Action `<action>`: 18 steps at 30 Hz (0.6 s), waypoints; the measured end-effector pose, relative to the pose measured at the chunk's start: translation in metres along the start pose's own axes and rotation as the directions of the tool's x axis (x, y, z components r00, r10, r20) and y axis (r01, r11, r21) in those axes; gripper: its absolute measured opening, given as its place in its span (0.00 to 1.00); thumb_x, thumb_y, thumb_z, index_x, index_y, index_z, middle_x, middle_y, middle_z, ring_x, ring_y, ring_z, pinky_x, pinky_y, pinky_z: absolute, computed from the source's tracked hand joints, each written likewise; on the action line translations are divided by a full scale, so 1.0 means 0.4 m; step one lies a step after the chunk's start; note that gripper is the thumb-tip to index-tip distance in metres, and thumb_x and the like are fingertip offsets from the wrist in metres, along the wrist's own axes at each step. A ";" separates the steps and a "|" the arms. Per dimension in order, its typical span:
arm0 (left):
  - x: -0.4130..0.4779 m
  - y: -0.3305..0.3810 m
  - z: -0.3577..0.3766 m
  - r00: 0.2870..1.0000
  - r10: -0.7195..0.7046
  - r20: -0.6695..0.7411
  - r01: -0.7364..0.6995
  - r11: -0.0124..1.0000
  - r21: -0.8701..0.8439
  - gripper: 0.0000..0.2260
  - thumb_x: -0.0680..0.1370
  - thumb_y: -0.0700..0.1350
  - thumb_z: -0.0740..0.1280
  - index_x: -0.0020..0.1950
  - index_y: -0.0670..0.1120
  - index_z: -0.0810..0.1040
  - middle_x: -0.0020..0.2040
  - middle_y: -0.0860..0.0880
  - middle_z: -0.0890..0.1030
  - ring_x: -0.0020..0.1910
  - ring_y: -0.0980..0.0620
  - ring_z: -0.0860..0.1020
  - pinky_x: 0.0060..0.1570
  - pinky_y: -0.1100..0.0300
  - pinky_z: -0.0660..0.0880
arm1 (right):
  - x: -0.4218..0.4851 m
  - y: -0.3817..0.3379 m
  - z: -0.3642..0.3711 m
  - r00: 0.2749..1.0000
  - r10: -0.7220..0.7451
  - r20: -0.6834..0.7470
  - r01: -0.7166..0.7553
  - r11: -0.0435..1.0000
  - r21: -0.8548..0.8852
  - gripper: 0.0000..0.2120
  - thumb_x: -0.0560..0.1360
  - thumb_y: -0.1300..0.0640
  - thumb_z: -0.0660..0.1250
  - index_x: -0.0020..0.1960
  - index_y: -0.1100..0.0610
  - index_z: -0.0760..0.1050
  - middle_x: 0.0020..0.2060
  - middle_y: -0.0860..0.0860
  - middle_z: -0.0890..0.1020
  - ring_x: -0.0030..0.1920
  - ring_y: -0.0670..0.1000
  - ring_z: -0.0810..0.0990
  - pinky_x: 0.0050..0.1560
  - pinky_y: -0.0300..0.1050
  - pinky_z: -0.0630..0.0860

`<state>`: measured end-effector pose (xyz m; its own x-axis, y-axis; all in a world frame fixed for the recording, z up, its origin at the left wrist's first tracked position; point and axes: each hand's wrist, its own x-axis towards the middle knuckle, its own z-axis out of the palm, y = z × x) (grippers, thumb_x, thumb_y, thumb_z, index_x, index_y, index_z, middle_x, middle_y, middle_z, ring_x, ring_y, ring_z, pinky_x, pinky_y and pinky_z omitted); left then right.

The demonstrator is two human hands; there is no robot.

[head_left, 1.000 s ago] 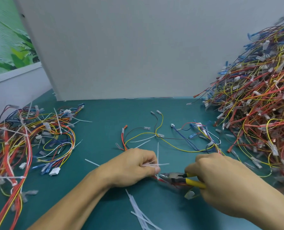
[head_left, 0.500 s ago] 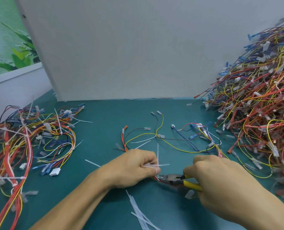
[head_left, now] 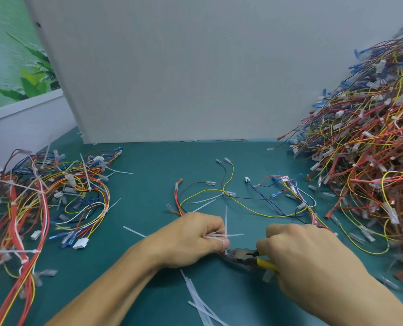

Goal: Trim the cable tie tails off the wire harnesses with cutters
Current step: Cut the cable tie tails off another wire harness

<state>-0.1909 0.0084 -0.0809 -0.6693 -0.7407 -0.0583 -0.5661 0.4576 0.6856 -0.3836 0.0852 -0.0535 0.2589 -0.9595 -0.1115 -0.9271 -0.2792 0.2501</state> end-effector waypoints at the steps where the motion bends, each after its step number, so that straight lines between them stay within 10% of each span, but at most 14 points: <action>1: 0.000 0.000 0.000 1.000 -0.001 -0.002 0.001 1.000 0.000 0.11 0.78 0.46 0.66 0.36 0.55 0.73 0.29 0.63 0.73 0.30 0.65 0.69 0.33 0.72 0.64 | 0.001 0.000 0.001 1.000 -0.003 0.000 0.003 1.000 -0.008 0.05 0.75 0.56 0.60 0.50 0.51 0.71 0.42 0.48 0.65 0.40 0.58 0.66 0.28 0.45 0.56; 12: -0.001 -0.008 0.004 1.000 -0.006 -0.018 0.006 0.999 -0.042 0.09 0.77 0.46 0.66 0.36 0.53 0.74 0.30 0.61 0.73 0.31 0.63 0.68 0.34 0.69 0.64 | 0.004 0.007 -0.012 0.998 -0.041 0.057 0.042 0.999 -0.005 0.05 0.73 0.59 0.61 0.45 0.50 0.67 0.42 0.48 0.67 0.48 0.58 0.76 0.28 0.43 0.53; 18: -0.005 -0.022 -0.004 0.988 -0.041 -0.147 -0.023 0.911 -0.411 0.06 0.71 0.46 0.64 0.35 0.50 0.69 0.29 0.54 0.65 0.28 0.55 0.61 0.29 0.64 0.60 | 0.009 0.021 -0.003 0.999 -0.005 0.037 0.003 0.998 0.070 0.06 0.71 0.59 0.59 0.40 0.52 0.62 0.37 0.50 0.66 0.42 0.59 0.68 0.30 0.43 0.58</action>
<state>-0.1839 0.0052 -0.0855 -0.5672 -0.8233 0.0207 -0.3031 0.2320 0.9243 -0.3901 0.0792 -0.0507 0.2535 -0.9558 -0.1488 -0.9431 -0.2784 0.1817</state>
